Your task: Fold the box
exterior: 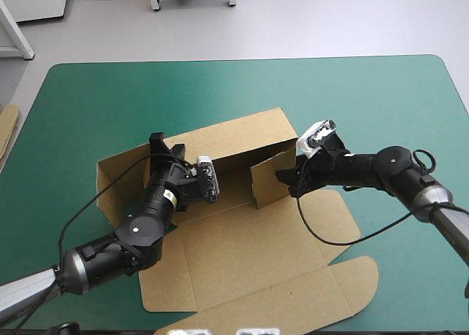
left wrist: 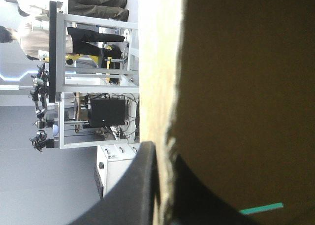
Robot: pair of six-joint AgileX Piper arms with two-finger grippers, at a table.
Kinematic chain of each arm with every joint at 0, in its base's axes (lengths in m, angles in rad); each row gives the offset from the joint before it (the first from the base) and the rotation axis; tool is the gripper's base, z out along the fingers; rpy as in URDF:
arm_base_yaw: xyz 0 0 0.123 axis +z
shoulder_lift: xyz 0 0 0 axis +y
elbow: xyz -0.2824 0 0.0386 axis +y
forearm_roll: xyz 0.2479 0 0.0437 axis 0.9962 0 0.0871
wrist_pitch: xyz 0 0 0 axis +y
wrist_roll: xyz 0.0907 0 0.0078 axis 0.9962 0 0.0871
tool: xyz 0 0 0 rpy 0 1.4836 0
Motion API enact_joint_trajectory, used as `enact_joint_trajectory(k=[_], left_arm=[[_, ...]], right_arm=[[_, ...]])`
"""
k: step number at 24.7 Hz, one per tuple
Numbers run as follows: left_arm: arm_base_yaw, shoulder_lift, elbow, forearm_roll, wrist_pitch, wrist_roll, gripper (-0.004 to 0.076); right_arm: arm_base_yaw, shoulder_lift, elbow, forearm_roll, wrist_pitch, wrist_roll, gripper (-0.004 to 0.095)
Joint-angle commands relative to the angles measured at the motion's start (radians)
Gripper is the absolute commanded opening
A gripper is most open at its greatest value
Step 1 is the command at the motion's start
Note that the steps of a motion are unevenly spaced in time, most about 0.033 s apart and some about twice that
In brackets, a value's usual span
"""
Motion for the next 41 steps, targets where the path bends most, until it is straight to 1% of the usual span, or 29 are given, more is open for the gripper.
enact_joint_trajectory(k=[1, 4, 5, 9, 11, 12, 14, 16, 18, 22, 27, 33, 37, 39, 40, 41], left_arm=[[-0.006, -0.016, -0.021, -0.035, 0.028, -0.029, -0.0009], [-0.006, -0.016, -0.021, -0.035, 0.033, -0.029, -0.0009], [-0.006, -0.016, -0.021, -0.035, 0.033, -0.029, -0.0009], [-0.006, -0.016, -0.021, -0.035, 0.034, -0.029, -0.0009], [-0.006, -0.016, -0.021, -0.036, 0.04, -0.029, -0.0009], [-0.006, -0.016, -0.021, -0.034, 0.042, -0.029, -0.0009], [-0.004, -0.016, -0.021, -0.019, 0.042, -0.029, -0.0009], [-0.004, -0.016, -0.022, 0.064, 0.051, -0.08, -0.0009], [-0.004, -0.016, -0.022, 0.096, 0.039, -0.116, -0.0009], [-0.004, -0.016, -0.022, 0.089, 0.039, -0.116, -0.0009], [-0.004, -0.016, -0.022, 0.084, 0.042, -0.137, -0.0009], [-0.004, -0.016, -0.022, 0.08, 0.047, -0.139, -0.0009], [-0.004, -0.016, -0.022, 0.08, 0.05, -0.148, -0.0009], [-0.004, -0.016, -0.022, 0.08, 0.05, -0.155, -0.0009], [-0.004, -0.016, -0.022, 0.08, 0.05, -0.155, -0.0009], [-0.004, -0.016, -0.022, 0.08, 0.05, -0.157, -0.0009]], right_arm=[[0.036, -0.037, -0.024, 0.04, -0.071, 0.012, 0.0559], [0.068, -0.037, -0.024, 0.066, -0.127, 0.024, 0.0559], [0.098, -0.037, -0.024, 0.066, -0.168, 0.034, 0.0557], [0.16, -0.037, -0.024, 0.053, -0.262, 0.036, 0.0557], [0.193, -0.037, -0.024, 0.051, -0.325, 0.036, 0.0557], [0.216, -0.037, -0.024, 0.038, -0.395, 0.047, 0.0557], [0.222, -0.037, -0.024, 0.027, -0.45, 0.059, 0.0555], [0.222, -0.037, -0.024, 0.027, -0.497, 0.052, 0.0555], [0.222, -0.035, -0.024, 0.027, -0.51, 0.031, 0.0555], [0.222, -0.021, -0.024, 0.044, -0.527, -0.01, 0.0555], [0.222, 0.0, -0.024, 0.168, -0.546, -0.078, 0.0555], [0.222, 0.005, -0.024, 0.354, -0.555, -0.221, 0.0537], [0.222, 0.005, -0.024, 0.458, -0.562, -0.322, 0.0452], [0.222, 0.005, -0.024, 0.484, -0.56, -0.345, 0.0371], [0.222, 0.005, -0.024, 0.485, -0.558, -0.342, 0.0297], [0.222, 0.005, -0.024, 0.484, -0.552, -0.338, 0.0111]])
